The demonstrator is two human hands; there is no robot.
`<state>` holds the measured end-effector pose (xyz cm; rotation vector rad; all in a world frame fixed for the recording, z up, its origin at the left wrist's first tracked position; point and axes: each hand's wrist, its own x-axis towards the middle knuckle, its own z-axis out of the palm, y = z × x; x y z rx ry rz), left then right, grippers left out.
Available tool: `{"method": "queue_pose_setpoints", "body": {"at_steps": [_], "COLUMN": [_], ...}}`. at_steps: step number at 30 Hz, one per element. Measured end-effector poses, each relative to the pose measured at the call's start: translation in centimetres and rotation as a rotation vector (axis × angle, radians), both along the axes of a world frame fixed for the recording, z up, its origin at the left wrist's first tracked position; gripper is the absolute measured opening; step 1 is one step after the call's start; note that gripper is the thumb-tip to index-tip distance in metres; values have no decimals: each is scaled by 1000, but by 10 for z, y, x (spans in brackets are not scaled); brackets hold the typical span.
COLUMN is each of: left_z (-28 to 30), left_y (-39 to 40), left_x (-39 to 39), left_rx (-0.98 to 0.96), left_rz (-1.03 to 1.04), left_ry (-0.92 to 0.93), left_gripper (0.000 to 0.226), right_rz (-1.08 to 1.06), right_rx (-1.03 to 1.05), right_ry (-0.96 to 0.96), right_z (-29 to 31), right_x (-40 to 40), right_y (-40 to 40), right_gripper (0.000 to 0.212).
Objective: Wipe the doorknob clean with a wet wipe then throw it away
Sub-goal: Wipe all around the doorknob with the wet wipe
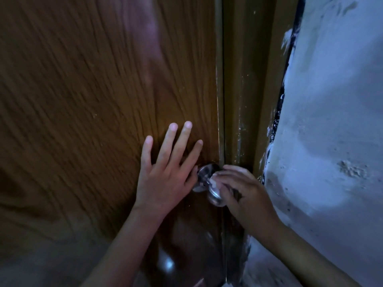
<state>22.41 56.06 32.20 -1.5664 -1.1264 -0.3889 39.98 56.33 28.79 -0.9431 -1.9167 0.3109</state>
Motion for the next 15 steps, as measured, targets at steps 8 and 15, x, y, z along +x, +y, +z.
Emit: {"method": "queue_pose_setpoints", "body": {"at_steps": [8, 15], "left_z": [-1, -2], "left_y": [0, 1], "left_x": [-2, -1], "left_rx": [-4, -28], "left_rz": [16, 78], "left_ry": [14, 48], "left_gripper": [50, 57], "right_rz": [106, -9], "right_rx": [542, 50], "right_ry": [-423, -68], "right_z": [-18, -1], "right_x": [2, 5], "right_y": [-5, 2], "right_gripper": [16, 19]}}
